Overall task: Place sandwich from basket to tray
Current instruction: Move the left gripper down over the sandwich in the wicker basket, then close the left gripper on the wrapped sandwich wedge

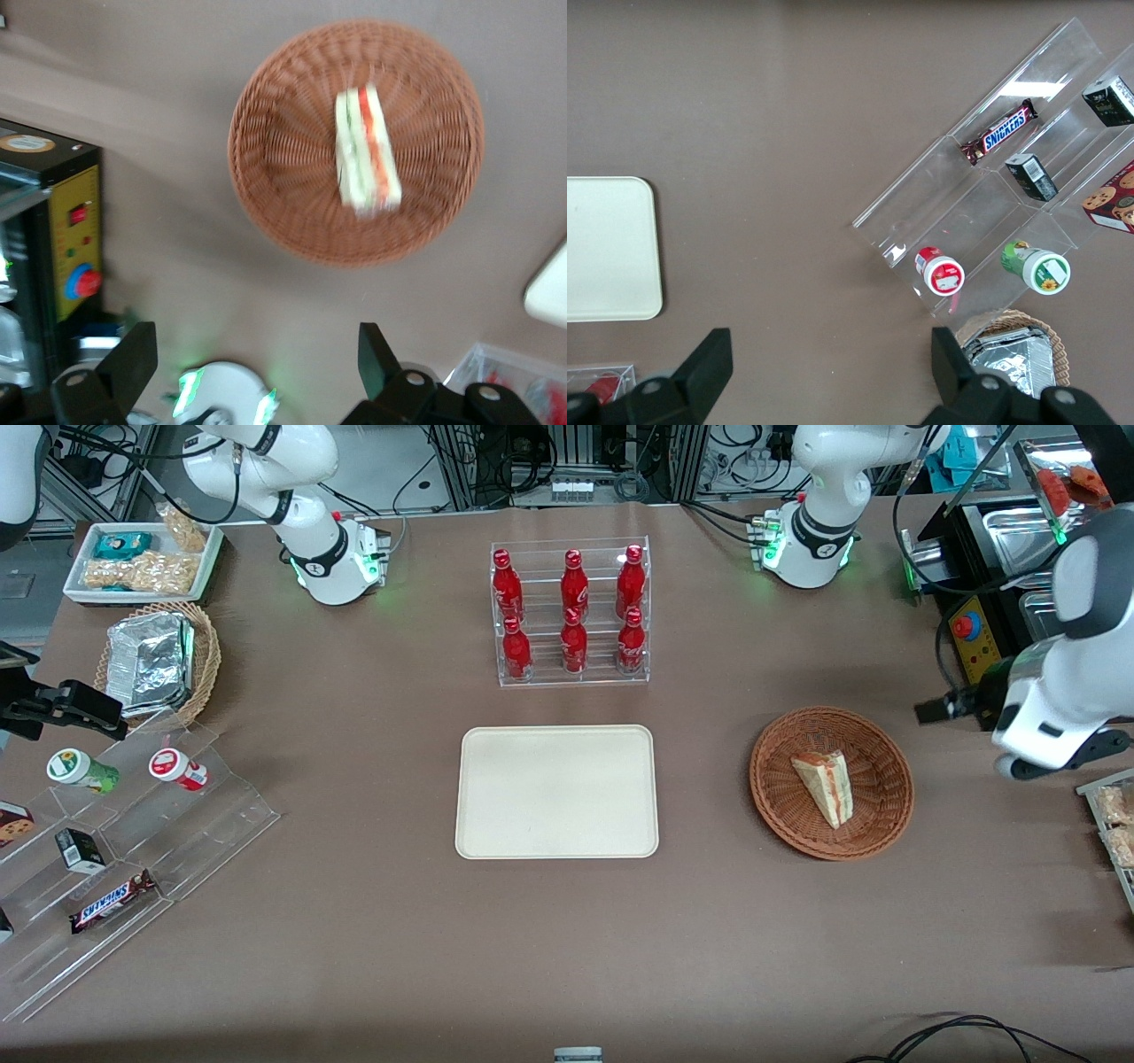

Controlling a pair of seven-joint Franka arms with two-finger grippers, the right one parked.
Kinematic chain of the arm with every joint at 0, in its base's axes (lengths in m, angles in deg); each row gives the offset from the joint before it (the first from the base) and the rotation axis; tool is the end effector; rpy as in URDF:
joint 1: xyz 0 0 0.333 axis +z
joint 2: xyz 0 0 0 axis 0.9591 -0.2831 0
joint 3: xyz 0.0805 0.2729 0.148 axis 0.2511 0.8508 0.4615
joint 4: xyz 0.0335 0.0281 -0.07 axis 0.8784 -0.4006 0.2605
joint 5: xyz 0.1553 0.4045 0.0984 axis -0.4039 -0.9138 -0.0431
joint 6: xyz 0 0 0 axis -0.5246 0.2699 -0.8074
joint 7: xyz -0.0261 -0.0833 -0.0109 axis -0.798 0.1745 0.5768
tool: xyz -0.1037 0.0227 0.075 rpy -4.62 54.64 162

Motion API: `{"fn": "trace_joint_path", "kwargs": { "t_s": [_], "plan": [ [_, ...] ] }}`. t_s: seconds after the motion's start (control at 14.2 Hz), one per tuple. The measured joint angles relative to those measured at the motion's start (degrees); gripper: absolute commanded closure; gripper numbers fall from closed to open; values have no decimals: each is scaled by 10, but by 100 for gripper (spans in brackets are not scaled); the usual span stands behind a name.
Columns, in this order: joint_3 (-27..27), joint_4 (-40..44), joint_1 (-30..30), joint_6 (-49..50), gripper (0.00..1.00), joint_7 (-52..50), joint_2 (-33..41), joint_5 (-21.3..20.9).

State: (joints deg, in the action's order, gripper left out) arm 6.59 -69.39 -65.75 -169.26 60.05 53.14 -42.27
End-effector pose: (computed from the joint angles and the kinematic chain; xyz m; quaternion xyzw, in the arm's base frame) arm 0.6211 -0.0157 0.4557 -0.9713 -0.1830 0.1435 0.0505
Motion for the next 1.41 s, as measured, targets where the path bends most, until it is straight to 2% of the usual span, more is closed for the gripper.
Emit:
{"fn": "trace_joint_path", "kwargs": {
  "t_s": [0.28, 0.77, 1.41],
  "plan": [
    [-6, -125, -2, -177, 0, -117, -4, 0],
    [-8, -285, -5, -401, 0, -132, -6, 1],
    [-10, -306, -20, -458, 0, -141, -22, 2]
  ]
}}
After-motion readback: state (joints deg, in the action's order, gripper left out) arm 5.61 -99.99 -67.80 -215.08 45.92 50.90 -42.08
